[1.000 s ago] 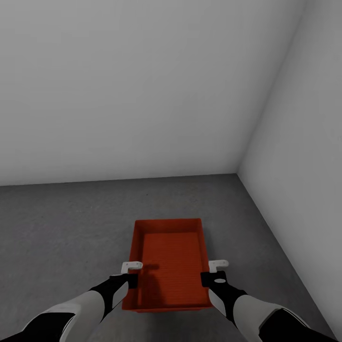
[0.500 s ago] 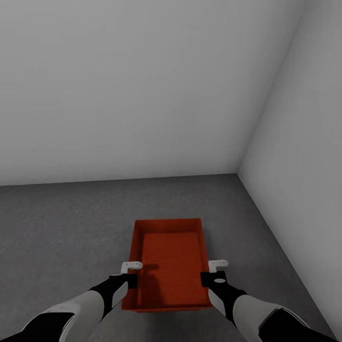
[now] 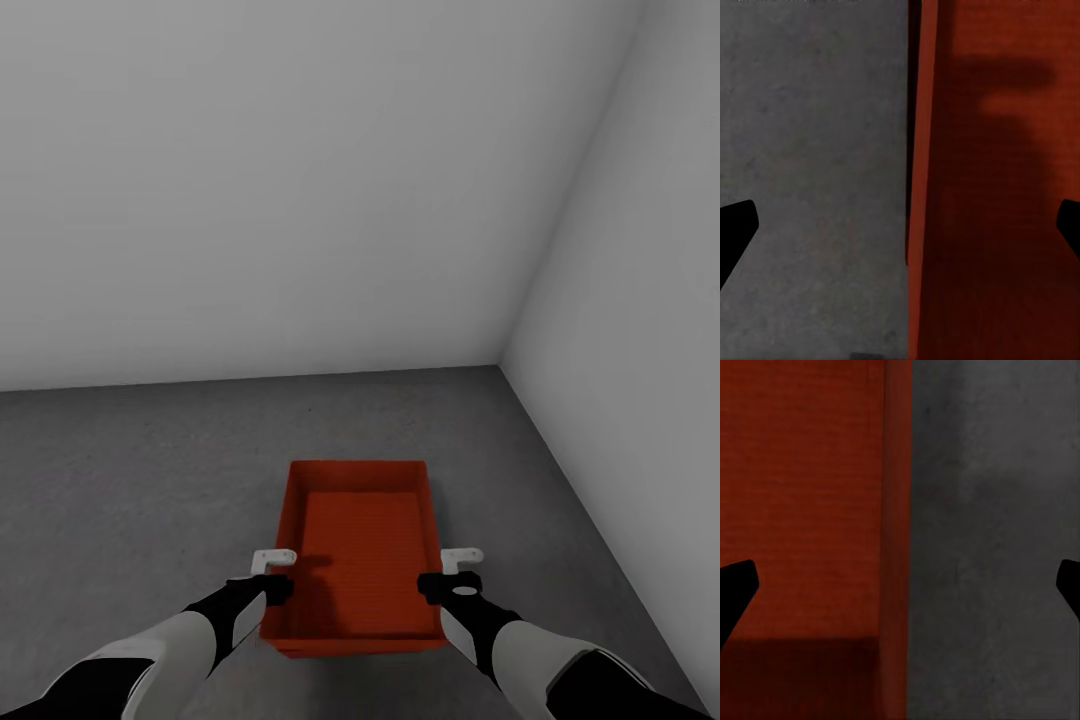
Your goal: Move the two storage containers from the living room to the garage. In the garage, place one container on the floor and stack the other container on top of it (either order is fine).
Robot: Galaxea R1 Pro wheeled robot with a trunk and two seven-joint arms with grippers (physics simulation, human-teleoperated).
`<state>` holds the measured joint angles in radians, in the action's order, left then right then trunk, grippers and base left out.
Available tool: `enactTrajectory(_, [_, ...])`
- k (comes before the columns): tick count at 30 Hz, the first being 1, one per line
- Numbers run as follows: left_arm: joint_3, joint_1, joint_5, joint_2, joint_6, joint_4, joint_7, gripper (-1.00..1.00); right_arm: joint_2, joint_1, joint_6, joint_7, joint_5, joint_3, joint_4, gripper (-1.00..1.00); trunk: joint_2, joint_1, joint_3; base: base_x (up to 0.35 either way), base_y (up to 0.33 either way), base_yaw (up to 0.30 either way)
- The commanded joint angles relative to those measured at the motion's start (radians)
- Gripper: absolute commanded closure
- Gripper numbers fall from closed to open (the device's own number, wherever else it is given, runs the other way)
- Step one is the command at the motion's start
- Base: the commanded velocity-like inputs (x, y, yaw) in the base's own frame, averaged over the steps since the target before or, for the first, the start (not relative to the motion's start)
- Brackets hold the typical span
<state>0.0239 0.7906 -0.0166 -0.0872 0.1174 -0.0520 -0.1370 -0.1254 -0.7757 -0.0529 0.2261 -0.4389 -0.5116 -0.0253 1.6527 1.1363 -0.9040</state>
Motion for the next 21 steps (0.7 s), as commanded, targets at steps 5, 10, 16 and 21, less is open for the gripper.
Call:
enactTrajectory(5, [0.002, 0.0, -0.002, 0.0, 0.005, -0.002, -0.003, -1.0, 0.0, -0.001, -0.004, 0.004, -0.011, -0.008, 0.001, -1.0, 0.0, 0.0, -0.001, 0.0, 0.0, 0.0])
enactTrajectory(10, [0.002, 0.0, -0.004, 0.0, 0.004, -0.002, -0.003, -1.0, 0.0, -0.001, -0.004, 0.004, -0.01, -0.008, 0.001, -1.0, 0.0, 0.0, -0.001, 0.0, 0.0, 0.0])
enactTrajectory(16, [0.002, 0.0, -0.007, 0.0, 0.004, -0.002, -0.003, -1.0, 0.0, -0.001, -0.004, 0.004, -0.01, -0.008, 0.001, -1.0, 0.0, 0.0, -0.001, 0.0, 0.0, 0.0])
enactTrajectory(21, [0.002, -0.001, -0.003, 0.0, 0.004, -0.002, -0.008, -1.0, 0.0, -0.001, -0.004, 0.004, -0.01, -0.007, 0.001, -1.0, 0.0, 0.0, -0.001, 0.0, 0.0, 0.0])
